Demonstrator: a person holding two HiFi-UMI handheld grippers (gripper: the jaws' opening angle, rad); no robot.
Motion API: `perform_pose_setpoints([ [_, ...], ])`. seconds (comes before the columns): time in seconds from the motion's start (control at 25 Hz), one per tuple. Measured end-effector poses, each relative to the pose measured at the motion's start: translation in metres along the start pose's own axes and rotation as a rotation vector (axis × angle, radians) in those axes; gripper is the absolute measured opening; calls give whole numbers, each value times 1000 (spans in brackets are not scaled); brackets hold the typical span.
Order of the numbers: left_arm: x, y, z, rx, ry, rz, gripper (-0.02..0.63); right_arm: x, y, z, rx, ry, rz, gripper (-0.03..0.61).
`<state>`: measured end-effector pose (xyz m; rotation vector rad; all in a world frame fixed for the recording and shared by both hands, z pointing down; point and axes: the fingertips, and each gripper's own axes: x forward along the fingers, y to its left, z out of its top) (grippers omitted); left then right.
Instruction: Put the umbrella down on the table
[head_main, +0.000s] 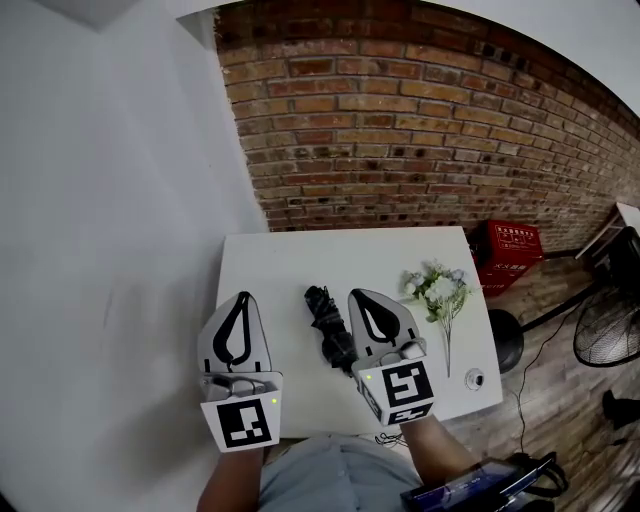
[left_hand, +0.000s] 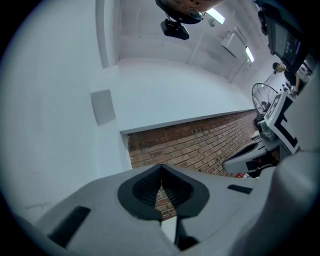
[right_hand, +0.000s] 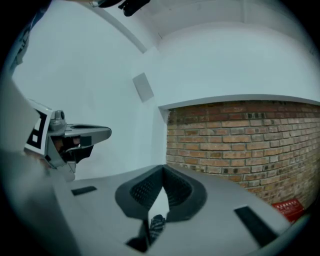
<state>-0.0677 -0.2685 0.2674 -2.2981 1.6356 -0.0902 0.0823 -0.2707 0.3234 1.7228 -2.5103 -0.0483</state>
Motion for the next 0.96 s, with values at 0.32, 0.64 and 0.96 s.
perform_pose_setpoints([
  [0.32, -7, -6, 7, 0, -3, -2, 8, -10, 1, 6, 2, -10, 4, 4],
  [0.64, -14, -7, 6, 3, -2, 0, 9, -15, 5, 5, -1, -8, 9, 5],
  [0.96, -14, -6, -1, 3, 6, -10, 9, -12, 8, 1, -5, 2, 1, 5],
])
